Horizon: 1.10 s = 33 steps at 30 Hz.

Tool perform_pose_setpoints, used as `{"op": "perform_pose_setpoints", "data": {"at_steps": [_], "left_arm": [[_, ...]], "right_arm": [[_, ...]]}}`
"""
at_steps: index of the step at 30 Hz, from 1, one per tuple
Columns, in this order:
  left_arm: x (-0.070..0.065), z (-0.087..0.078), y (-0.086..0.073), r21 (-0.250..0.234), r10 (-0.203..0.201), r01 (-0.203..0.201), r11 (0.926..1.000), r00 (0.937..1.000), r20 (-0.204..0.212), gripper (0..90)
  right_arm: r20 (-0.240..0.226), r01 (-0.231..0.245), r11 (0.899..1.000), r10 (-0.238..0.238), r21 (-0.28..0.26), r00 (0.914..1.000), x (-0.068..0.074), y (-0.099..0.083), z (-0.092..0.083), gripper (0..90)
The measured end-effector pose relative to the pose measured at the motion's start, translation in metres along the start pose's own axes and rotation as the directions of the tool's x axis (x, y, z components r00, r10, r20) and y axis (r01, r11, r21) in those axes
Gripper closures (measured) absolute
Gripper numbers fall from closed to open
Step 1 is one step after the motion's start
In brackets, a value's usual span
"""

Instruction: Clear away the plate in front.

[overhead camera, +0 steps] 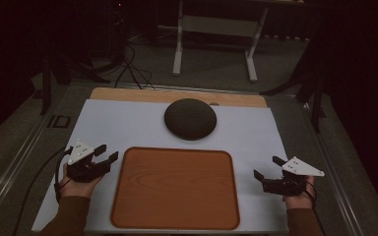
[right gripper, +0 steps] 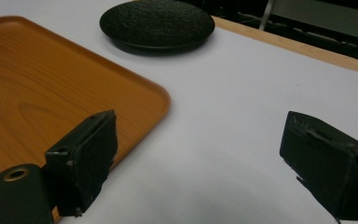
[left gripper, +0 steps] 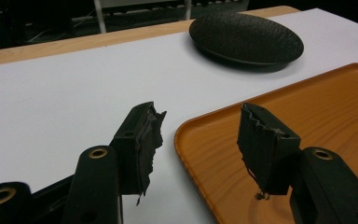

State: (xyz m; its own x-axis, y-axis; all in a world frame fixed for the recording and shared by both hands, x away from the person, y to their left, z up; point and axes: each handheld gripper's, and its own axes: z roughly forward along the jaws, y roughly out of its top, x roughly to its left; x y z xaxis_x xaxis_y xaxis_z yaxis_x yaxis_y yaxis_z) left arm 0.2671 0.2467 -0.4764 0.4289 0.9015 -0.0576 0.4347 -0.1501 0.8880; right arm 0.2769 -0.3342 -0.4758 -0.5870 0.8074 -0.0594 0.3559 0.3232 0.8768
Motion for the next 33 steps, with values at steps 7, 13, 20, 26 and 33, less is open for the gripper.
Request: {"op": "perform_pose_setpoints", "data": {"at_steps": [7,13,20,26,33], "left_arm": [[-0.001,0.0,0.001,-0.006,-0.017,0.017,0.9998,0.9998,0.012,46.7],[-0.001,0.0,0.005,-0.018,-0.042,0.043,0.9989,0.999,0.013,46.2],[-0.008,0.011,0.019,-0.006,-0.023,0.023,0.9997,0.9993,0.029,46.5],[-0.014,0.022,0.037,-0.02,-0.012,0.013,0.9997,0.9986,0.051,47.7],[-0.025,0.046,0.065,-0.021,0.02,-0.019,0.9996,0.9971,0.074,49.1]], "right_arm": [[-0.004,0.006,1.0,-0.006,0.005,1.0,0.001,0.0,0.001,11.0],[-0.003,0.002,1.0,-0.002,0.008,1.0,0.001,-0.001,0.001,11.0],[0.0,-0.003,1.0,0.003,0.004,1.0,0.001,0.0,0.0,11.0],[0.002,-0.003,1.0,0.003,0.004,1.0,0.001,0.0,0.0,11.0],[0.007,-0.008,1.0,0.008,-0.004,0.9999,-0.001,0.0,-0.002,11.0]]}}
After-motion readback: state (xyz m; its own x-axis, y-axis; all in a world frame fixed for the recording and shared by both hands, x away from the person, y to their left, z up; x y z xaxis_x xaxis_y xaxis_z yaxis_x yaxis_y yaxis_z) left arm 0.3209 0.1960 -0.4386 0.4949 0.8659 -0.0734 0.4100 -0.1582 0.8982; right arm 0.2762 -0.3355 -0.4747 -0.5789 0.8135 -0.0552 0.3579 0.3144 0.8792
